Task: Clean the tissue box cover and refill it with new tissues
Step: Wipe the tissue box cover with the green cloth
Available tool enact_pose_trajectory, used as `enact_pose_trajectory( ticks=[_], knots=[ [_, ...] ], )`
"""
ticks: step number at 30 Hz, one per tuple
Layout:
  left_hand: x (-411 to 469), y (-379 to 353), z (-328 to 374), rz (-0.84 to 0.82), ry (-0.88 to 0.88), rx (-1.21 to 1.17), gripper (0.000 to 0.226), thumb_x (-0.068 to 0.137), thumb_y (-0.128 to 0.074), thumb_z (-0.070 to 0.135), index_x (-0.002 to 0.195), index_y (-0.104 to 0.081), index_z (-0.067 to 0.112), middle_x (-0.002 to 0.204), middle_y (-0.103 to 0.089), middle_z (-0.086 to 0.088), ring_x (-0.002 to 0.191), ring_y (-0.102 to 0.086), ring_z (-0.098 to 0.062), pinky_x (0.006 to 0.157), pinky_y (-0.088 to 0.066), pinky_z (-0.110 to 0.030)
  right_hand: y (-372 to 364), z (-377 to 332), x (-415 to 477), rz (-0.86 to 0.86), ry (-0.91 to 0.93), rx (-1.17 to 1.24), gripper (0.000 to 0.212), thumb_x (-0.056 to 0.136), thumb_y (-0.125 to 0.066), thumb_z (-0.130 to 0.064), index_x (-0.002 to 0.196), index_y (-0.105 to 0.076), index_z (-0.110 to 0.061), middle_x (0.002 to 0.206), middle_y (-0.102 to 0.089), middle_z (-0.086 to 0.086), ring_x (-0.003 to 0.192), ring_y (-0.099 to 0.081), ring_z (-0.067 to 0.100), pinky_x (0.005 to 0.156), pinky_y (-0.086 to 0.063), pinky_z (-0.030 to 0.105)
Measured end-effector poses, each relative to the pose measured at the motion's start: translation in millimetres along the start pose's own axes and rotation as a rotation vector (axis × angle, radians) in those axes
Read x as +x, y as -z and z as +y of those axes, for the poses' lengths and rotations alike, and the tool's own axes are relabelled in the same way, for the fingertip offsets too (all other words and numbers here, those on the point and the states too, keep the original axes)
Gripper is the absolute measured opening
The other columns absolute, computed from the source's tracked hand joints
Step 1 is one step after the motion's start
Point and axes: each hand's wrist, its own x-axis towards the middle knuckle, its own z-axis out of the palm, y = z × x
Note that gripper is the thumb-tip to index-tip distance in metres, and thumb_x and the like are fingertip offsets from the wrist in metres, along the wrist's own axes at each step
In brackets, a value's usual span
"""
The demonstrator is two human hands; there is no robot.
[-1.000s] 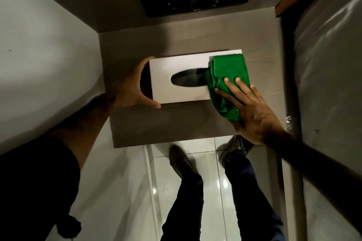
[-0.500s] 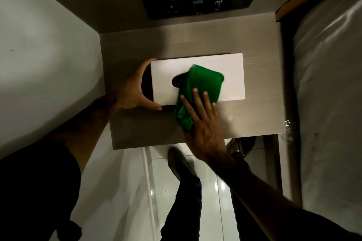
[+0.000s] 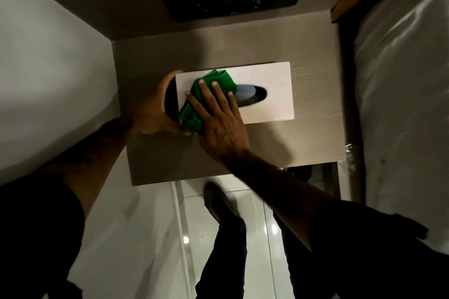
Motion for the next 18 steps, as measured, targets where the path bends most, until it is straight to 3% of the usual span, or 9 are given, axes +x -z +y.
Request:
enact_pose_trajectory(
  ticks=[4, 8, 12, 18],
  knots=[
    [-7, 5, -1, -0.008, 0.026, 0.026, 0.133, 0.043, -0.089, 0.046, 0.149, -0.011, 0.033, 0.142, -0.036, 0.014, 0.125, -0.039, 0.001, 0.096, -0.043, -0.029, 11, 1, 7, 0.005, -0.065, 0.022, 0.074, 0.083, -0.024, -0.044, 0.155, -0.03, -0.023, 0.164, -0.026, 0.009, 0.151, -0.015, 0.035, 0.121, -0.008, 0.055],
    [-7, 7, 3, 0.006, 0.062, 0.114, 0.137, 0.041, -0.088, 0.052, 0.148, -0.004, 0.039, 0.149, -0.031, 0.003, 0.129, -0.033, -0.013, 0.101, -0.036, -0.039, 33, 41, 4, 0.057, -0.164, -0.018, 0.069, 0.087, -0.041, -0.027, 0.154, -0.03, -0.028, 0.163, -0.027, 0.004, 0.15, -0.018, 0.034, 0.12, -0.011, 0.057],
    [-9, 5, 5, 0.029, 0.073, 0.168, 0.14, 0.042, -0.09, 0.05, 0.149, -0.001, 0.036, 0.153, -0.027, -0.003, 0.137, -0.03, -0.028, 0.108, -0.032, -0.053, 57, 73, -21, -0.002, -0.114, -0.081, 0.075, 0.084, -0.047, -0.021, 0.155, -0.026, -0.033, 0.163, -0.028, 0.0, 0.148, -0.026, 0.031, 0.117, -0.025, 0.054],
    [-8, 5, 4, 0.029, 0.083, 0.169, 0.138, 0.044, -0.09, 0.045, 0.149, -0.002, 0.032, 0.152, -0.028, -0.004, 0.137, -0.031, -0.03, 0.109, -0.031, -0.058, 73, 75, -33, 0.176, -0.125, 0.165, 0.058, 0.088, -0.047, -0.012, 0.145, -0.047, -0.014, 0.151, -0.047, 0.014, 0.133, -0.046, 0.037, 0.114, -0.037, 0.045]
  ],
)
